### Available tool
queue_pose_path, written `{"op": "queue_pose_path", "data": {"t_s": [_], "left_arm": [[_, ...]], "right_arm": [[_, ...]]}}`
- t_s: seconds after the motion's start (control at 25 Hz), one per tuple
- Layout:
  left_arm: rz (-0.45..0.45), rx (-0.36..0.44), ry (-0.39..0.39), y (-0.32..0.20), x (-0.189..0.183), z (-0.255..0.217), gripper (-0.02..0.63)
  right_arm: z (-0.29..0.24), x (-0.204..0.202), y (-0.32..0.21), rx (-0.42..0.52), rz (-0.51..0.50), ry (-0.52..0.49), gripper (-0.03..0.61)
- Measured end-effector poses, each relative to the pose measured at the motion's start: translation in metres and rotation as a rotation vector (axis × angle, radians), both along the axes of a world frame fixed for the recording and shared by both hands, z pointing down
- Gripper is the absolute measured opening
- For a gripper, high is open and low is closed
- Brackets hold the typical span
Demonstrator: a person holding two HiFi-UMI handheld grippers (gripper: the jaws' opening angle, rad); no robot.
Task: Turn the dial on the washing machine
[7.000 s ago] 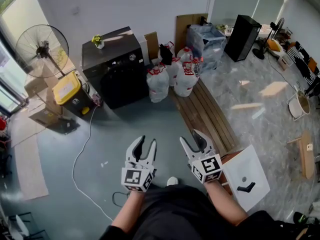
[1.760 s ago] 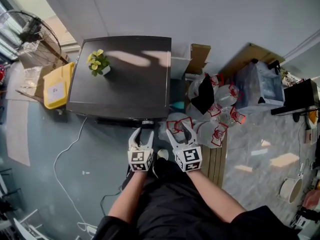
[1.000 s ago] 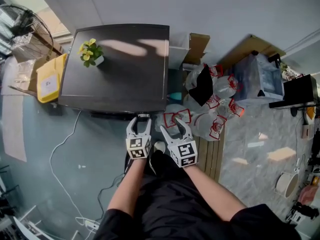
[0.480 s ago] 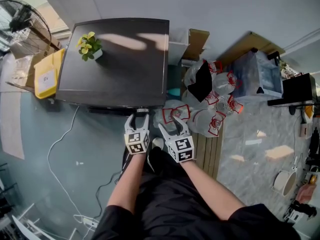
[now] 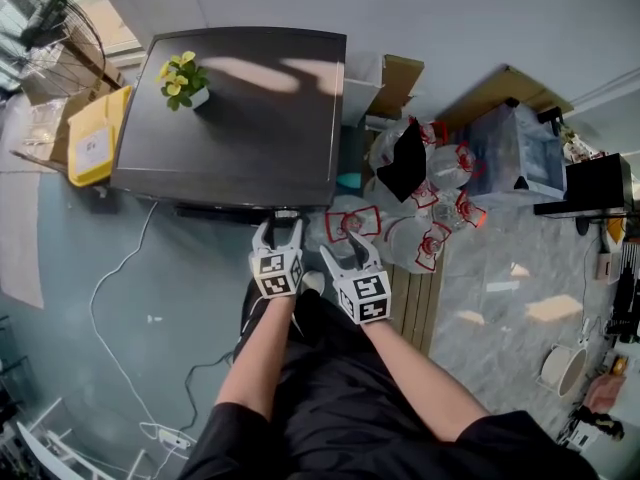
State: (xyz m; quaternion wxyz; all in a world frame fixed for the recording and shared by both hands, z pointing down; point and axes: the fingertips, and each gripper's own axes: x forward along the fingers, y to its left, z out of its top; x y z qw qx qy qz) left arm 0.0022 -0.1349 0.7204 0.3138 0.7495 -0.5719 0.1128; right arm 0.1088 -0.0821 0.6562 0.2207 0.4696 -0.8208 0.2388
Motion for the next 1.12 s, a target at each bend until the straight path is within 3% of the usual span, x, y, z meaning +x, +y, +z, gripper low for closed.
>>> {"op": "queue_pose_path", "data": {"t_s": [0.56, 0.96, 1.12], "left_arm": [[0.002, -0.004, -0.050, -0.004, 0.001, 0.007, 0.253], [0.022, -0.017, -0.177, -0.003, 0.002, 0.008, 0.261], [0.036, -0.011, -0.261, -0.002, 0.003, 0.009, 0.261]], "right_arm": [[0.003, 0.016, -0.003, -0.014, 0.036, -0.004, 0.222], [0.011, 0.023, 0.009, -0.030, 0.039, 0.003, 0.222], [0.013, 0.028, 0.012, -0.036, 0.058, 0.003, 0.222]]}}
